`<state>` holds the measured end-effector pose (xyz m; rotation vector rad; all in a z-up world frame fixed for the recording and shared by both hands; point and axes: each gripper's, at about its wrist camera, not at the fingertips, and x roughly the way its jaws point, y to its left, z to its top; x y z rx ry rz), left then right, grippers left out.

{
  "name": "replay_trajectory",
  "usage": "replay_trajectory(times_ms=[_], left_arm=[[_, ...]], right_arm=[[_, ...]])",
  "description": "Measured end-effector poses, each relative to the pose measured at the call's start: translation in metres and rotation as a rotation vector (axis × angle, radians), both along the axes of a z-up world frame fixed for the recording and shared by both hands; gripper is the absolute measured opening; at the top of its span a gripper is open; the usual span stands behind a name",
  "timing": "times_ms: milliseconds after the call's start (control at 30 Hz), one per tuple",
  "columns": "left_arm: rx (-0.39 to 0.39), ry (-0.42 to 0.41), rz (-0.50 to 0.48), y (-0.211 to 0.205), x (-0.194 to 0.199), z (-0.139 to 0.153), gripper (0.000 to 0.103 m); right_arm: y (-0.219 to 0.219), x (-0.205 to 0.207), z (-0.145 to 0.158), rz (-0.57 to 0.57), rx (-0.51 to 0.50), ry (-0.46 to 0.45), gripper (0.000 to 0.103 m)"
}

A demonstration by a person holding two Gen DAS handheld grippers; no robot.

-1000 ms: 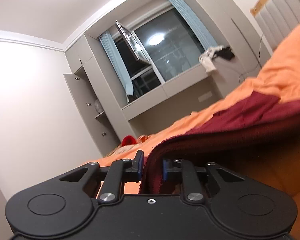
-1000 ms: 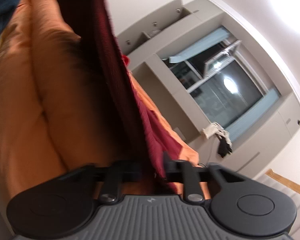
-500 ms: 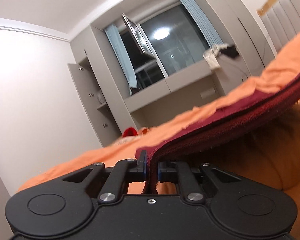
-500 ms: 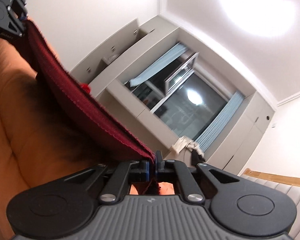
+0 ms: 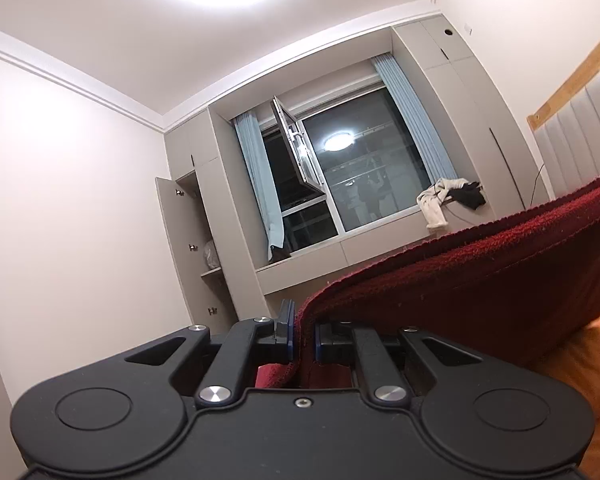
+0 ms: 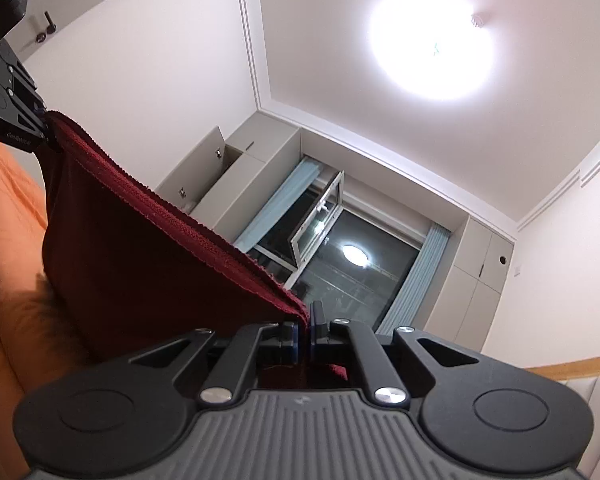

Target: Fold small clothes

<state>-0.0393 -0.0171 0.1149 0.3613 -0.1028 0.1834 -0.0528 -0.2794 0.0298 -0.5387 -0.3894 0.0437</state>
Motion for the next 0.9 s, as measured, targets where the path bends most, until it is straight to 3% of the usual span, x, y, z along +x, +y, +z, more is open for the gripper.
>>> replay_trajectory(times_ms=[133,267,367,433,533,667,767,900], left_arm=[[-0.034,0.012,-0.017,0.005,0.018,0.01,0.01],[0.011,0.015,-0.036,0.008,0.06,0.018,0.01],[0.084,0.023,-0.032,0.01,0.105,0.021,0.011],[0.08,0.058,-0.048,0.013,0.139,0.022,0.011],[-0.04,0.189,-0.102,0.028,0.196,0.024,0.011],[-0.215,0.396,-0.109,0.051,0.275,0.011,0.011],[-0.25,0.466,-0.07,0.06,0.32,-0.008,0.012],[-0.284,0.532,-0.028,0.072,0.37,-0.035,0.012]], right_arm=[[0.001,0.021,0.004,-0.004,-0.018,-0.012,0.005],[0.006,0.067,0.011,-0.029,-0.063,-0.016,0.005],[0.008,0.113,0.022,-0.021,-0.079,0.025,0.005],[0.012,0.149,0.026,-0.021,-0.109,0.064,0.005],[0.016,0.2,0.022,0.018,-0.14,0.139,0.008],[0.018,0.27,0.011,0.072,-0.101,0.312,0.008],[0.023,0.318,-0.009,0.076,-0.117,0.407,0.008],[0.034,0.36,-0.031,0.069,-0.133,0.441,0.008]])
